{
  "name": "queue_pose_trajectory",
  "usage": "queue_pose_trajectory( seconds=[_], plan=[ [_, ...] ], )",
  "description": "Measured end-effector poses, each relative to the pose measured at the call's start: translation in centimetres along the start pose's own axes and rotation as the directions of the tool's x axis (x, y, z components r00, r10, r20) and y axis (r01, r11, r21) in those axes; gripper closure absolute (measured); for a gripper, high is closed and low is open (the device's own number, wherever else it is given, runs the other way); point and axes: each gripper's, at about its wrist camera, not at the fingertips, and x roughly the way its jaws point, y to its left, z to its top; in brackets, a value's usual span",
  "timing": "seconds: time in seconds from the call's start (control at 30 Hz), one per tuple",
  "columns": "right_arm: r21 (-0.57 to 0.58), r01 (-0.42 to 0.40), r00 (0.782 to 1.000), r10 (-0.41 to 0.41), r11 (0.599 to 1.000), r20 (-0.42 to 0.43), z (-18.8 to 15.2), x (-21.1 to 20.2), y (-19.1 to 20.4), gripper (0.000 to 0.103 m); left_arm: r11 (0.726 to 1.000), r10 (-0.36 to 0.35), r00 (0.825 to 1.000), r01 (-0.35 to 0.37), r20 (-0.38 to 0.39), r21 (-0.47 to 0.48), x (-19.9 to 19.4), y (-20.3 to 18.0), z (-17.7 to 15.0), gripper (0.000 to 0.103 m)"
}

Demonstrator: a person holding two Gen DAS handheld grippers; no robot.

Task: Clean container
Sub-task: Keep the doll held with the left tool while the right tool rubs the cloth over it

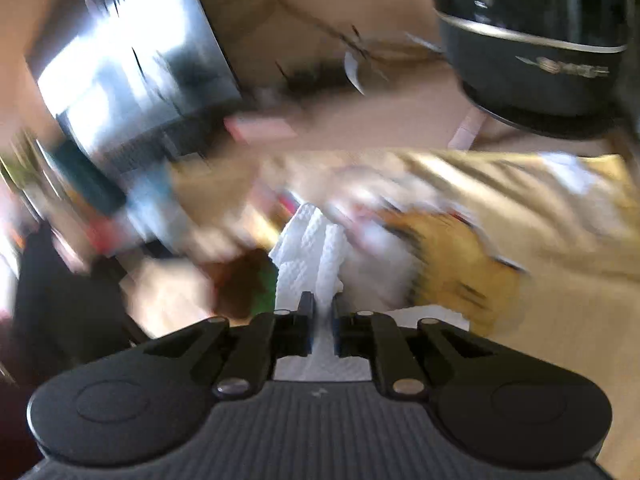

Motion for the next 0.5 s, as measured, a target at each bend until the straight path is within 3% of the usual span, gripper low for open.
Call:
queue_pose_trajectory(
  seconds=[0.1,0.17,0.37,0.5],
  plan=[
    [0.07,-0.153,0.985,0.146,0.986,0.093,1.7,1.1,1.6,0.093,1.0,-0.003,1.0,0.003,-0.002,0.0,0.0,0.0,0.1,0.006],
    [0.086,-0.168,0.981,0.159,0.982,0.11,1.9,2.5,2.7,0.093,1.0,-0.01,1.0,0.01,-0.004,0.0,0.0,0.0,0.1,0.006],
    [0.126,0.011,0.998,-0.019,0.992,0.057,-1.0,4.1,3.0,0.089,1.0,-0.015,1.0,0.015,-0.002,-0.025,0.1,0.3,-0.3,0.006],
    [0.124,0.045,0.997,-0.053,0.991,0.062,-3.3,3.1,3.5,0.085,0.998,-0.013,1.0,0.013,0.008,-0.055,0.2,0.5,-0.2,0.005]
  ],
)
